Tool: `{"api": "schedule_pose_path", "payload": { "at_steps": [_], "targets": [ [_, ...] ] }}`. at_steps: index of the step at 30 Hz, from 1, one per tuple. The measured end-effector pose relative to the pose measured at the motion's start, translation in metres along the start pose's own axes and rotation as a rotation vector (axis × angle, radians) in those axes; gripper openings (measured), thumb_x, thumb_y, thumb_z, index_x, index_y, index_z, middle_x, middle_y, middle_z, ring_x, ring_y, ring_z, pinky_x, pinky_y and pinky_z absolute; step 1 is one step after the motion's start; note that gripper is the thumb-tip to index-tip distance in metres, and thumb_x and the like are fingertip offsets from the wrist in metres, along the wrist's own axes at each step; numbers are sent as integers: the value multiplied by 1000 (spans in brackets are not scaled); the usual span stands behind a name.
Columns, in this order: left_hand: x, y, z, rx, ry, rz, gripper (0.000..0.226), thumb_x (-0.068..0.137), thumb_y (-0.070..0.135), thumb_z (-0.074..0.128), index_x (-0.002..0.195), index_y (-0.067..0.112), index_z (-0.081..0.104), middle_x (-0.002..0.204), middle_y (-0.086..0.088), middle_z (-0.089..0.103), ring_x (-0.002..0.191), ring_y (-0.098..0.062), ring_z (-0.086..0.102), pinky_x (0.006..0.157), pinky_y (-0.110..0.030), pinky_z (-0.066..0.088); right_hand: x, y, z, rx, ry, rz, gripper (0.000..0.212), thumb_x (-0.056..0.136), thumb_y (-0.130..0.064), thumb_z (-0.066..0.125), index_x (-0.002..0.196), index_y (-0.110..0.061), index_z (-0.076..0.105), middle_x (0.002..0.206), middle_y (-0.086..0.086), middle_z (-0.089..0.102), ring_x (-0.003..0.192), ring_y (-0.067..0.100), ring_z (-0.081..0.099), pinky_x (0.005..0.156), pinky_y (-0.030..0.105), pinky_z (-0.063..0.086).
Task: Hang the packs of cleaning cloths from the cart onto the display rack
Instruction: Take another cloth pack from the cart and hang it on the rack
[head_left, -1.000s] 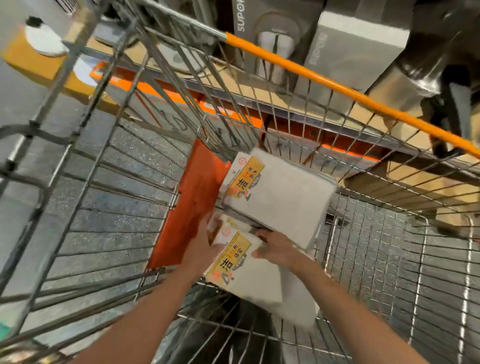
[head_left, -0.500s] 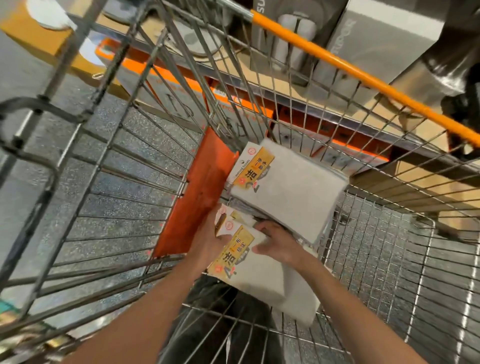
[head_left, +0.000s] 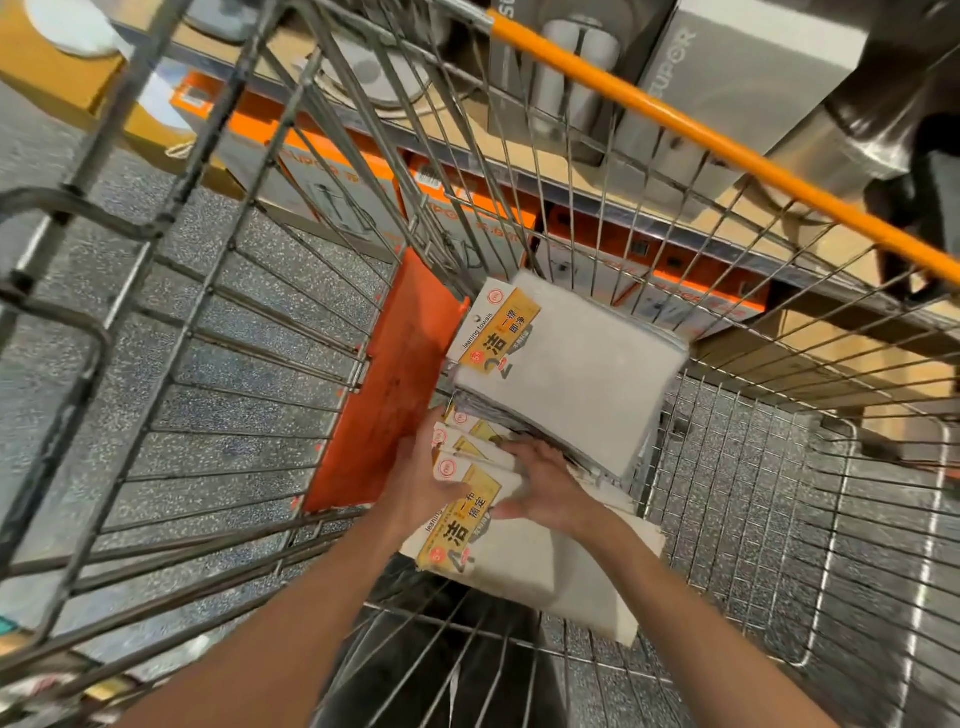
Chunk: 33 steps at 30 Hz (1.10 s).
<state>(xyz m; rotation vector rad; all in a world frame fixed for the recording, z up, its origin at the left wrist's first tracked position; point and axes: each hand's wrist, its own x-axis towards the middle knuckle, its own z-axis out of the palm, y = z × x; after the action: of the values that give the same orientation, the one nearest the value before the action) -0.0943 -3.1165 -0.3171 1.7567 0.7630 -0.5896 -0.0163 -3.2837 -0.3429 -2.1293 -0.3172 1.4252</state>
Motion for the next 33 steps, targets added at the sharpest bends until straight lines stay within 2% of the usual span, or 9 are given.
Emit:
{"api": "schedule_pose_path", "payload": {
  "at_steps": [2,5,10,13,15,18,23,29,33],
  "targets": [
    [-1,-1,1,-20,-10,-6,102,69,0,80,146,36,23,131,-5,53,120,-21,53,99,-50,46,0,0,0,28,-3,12,92,61,-29,83,140,-27,34,141,-3,40,134,18,32,109,34,31],
    [-3,2,-1,-23,3,-17,104,70,2,81,143,41,19,131,-3,43,121,-19,44,99,-43,43,-3,-5,-1,-9,-1,13,86,62,-26,83,133,-26,34,131,-5,44,125,17,34,96,30,34],
    [-7,1,0,11,-9,-10,112,55,26,83,126,65,6,134,-7,34,126,-21,35,104,-45,36,-6,-10,-3,-139,-46,-4,94,62,-35,82,140,-27,30,140,-1,39,129,22,30,105,35,31],
    [-5,-4,0,-19,-45,25,112,55,24,83,125,69,9,134,-3,44,125,-22,46,101,-52,42,-7,-10,-3,-77,-70,50,70,60,-37,82,116,-36,39,115,-4,59,107,20,53,91,35,43],
    [-6,-3,-2,-47,-76,50,110,63,9,84,136,53,14,130,-1,52,119,-19,53,99,-52,45,-10,-11,-4,-39,-66,58,61,59,-38,81,102,-36,39,99,-8,64,94,18,60,83,36,47],
    [-9,5,-5,-78,-91,16,107,71,-1,79,147,35,13,131,-2,55,115,-19,56,95,-43,49,-19,-15,-7,16,-47,66,58,61,-35,81,103,-32,41,96,-11,64,90,14,60,79,33,46],
    [-17,31,-18,-70,-113,11,106,76,1,77,149,35,8,126,0,58,110,-15,59,82,-24,48,-44,-31,-18,74,8,47,71,61,-37,82,122,-28,47,109,-10,63,102,12,58,91,30,46],
    [-38,83,-38,-54,-16,149,91,75,10,80,135,41,19,107,22,50,95,0,57,76,-18,46,-80,-56,-45,286,102,-8,43,57,-34,85,92,-38,60,99,-13,70,95,9,65,90,35,51],
    [-59,118,-50,7,127,243,87,73,30,82,139,41,25,108,20,49,104,-7,52,76,-5,43,-112,-77,-69,499,215,-54,39,65,-12,84,92,-28,61,87,-15,68,75,-7,64,68,14,50]
  ]
}}
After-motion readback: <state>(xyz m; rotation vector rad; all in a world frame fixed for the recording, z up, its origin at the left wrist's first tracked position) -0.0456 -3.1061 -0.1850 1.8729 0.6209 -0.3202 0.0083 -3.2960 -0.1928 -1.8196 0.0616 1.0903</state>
